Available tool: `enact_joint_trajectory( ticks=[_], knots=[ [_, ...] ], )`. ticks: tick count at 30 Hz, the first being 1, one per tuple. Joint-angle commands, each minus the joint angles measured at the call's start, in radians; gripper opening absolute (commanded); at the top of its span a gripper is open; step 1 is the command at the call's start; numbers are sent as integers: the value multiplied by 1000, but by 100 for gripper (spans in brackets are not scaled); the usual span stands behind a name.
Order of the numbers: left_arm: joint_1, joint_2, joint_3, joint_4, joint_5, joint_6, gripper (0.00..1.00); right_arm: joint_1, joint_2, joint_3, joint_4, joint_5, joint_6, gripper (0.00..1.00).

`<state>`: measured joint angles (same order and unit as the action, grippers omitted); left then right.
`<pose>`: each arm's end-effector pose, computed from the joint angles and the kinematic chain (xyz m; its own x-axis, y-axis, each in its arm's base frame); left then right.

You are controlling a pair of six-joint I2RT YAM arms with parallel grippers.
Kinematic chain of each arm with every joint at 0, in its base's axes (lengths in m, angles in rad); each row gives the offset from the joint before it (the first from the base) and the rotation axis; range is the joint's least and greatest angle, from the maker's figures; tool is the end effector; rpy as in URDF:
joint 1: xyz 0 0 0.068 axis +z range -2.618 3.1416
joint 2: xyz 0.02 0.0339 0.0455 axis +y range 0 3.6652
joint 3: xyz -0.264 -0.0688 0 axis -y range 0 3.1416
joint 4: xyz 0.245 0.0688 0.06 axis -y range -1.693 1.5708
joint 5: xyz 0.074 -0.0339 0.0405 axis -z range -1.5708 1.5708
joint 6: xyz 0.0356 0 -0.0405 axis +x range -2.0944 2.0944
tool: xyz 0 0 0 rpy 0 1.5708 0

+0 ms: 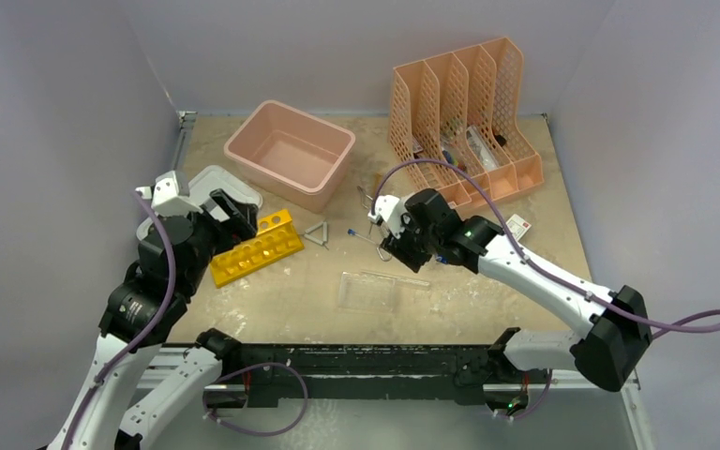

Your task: Organize the chemistry lab equipment

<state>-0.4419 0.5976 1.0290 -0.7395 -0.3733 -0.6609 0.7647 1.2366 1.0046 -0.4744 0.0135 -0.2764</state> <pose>0.0971 -0.0316 0.3865 -0.2680 -0.5055 -0.8201 -0.1019 0.8614 -0.4976 0.1944 0.1859 0.2938 -0.2637 -0.6312 -0.7294 -0.7867 0.5783 -0.2160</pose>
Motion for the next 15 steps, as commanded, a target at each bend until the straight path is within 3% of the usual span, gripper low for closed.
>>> enact_joint_trajectory(
  ticks=[1,3,7,15],
  knots=[
    [-4,22,28,45,11,23,91,-19,18,11,-140,-7,-154,50],
    [-3,22,24,45,14,24,91,-26,35,-2,-156,-88,-164,43],
    [-4,20,19,60,48,29,92,-29,112,-45,-118,-135,-159,57],
    [-3,20,22,59,43,23,92,-33,245,-72,-71,-203,-190,59]
  ],
)
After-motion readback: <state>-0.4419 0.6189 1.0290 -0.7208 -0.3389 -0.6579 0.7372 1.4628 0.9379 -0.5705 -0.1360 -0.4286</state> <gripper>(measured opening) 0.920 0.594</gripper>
